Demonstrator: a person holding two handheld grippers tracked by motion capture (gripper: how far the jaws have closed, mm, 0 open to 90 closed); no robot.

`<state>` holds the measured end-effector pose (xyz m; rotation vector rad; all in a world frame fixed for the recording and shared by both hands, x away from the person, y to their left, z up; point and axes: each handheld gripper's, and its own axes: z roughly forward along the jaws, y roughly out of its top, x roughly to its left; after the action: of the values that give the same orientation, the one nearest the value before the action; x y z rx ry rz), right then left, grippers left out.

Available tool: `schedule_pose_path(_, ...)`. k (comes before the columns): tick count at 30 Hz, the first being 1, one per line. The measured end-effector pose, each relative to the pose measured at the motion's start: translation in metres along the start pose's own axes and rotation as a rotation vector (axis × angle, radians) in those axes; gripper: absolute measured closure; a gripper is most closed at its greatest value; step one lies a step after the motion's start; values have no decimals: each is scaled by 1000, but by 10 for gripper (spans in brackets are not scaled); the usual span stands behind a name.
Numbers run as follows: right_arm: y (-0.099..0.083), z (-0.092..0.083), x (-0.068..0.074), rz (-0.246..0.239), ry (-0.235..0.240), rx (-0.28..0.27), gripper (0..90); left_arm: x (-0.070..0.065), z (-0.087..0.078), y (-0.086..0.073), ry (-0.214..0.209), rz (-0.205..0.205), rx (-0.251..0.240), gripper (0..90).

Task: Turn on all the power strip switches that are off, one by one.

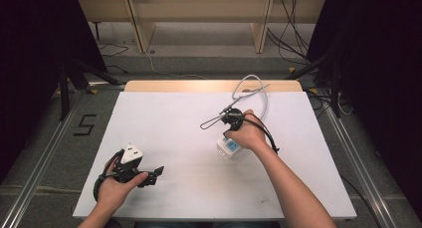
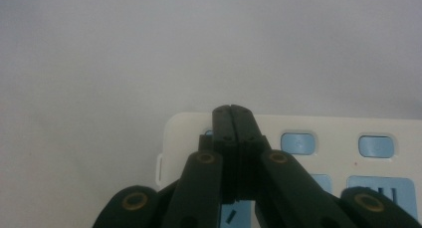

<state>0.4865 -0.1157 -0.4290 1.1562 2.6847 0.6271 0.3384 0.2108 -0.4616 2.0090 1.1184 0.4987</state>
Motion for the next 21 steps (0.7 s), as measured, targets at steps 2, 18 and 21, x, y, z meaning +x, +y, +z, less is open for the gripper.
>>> schedule_pose_path(2,-1,-2,-1,-4,2,-11,889,0,0,0,1,3,1,109)
schedule_pose_path(18,-14,-16,-10,23,-2,-71,838,-1,1,0,-7,-1,6,113)
schedule_pose_path(21,-18,-19,-13,34,-6,-85,817,0,2,0,-11,-3,9,113)
